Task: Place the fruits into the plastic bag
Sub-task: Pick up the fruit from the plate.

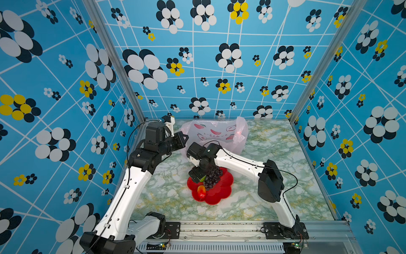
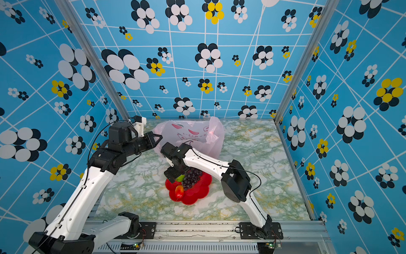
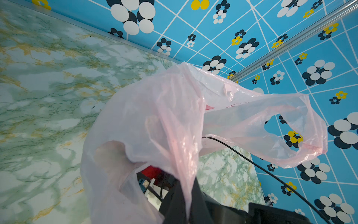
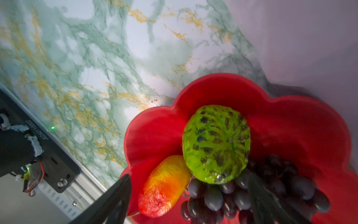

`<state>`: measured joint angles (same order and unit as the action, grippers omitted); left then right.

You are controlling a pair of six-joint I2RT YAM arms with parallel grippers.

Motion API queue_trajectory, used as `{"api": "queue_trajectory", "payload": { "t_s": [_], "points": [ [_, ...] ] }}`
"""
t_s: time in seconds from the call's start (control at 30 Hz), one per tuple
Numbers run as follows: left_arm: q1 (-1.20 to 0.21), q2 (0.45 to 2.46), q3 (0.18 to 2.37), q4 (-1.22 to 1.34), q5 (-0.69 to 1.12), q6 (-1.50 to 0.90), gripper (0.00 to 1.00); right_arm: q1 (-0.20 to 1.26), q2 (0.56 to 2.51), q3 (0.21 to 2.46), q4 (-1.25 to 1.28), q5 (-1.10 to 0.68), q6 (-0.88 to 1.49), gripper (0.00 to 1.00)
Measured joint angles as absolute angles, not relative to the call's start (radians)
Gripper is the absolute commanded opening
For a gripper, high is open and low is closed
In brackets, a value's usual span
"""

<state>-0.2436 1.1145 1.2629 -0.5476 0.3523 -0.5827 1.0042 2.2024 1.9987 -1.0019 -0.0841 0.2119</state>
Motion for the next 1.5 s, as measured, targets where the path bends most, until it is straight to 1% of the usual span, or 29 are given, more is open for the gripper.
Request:
{"api": "queue_trajectory", "payload": {
  "t_s": [0.1,0.4,0.53,0.8,1.0,1.13,1.3,1.5],
  "points": [
    [-0.244,1.122,1.263,-0.547,0.353,-0.583,0.0,0.994,2.232,2.009,-0.996,-0.086,0.212,0.88],
    [-0.244,1.153,1.263,-0.546,0.363,-0.583,0.0,0.984,2.285,2.011,-0.996,-0.087,0.21,0.86],
    [-0.244,1.16,1.262,-0.546,0.368,-0.583,0.0,0.982,2.286,2.011,-0.995,-0.083,0.199,0.77],
    [-0.244,1.171,1.243,-0.535,0.368,-0.585,0.0,0.972,2.286,2.011,-0.985,-0.078,0.202,0.62],
    [-0.244,1.171,1.231,-0.519,0.368,-0.602,0.0,0.972,2.271,1.995,-0.974,-0.076,0.202,0.6],
    [-0.252,1.171,1.231,-0.515,0.366,-0.611,0.0,0.972,2.192,1.929,-0.952,-0.083,0.207,0.6],
    [-0.263,1.168,1.225,-0.503,0.355,-0.621,0.0,0.972,2.02,1.832,-0.913,-0.123,0.241,0.59],
    [-0.264,1.153,1.198,-0.485,0.341,-0.647,0.0,0.972,1.794,1.659,-0.857,-0.162,0.305,0.59]
  ]
}}
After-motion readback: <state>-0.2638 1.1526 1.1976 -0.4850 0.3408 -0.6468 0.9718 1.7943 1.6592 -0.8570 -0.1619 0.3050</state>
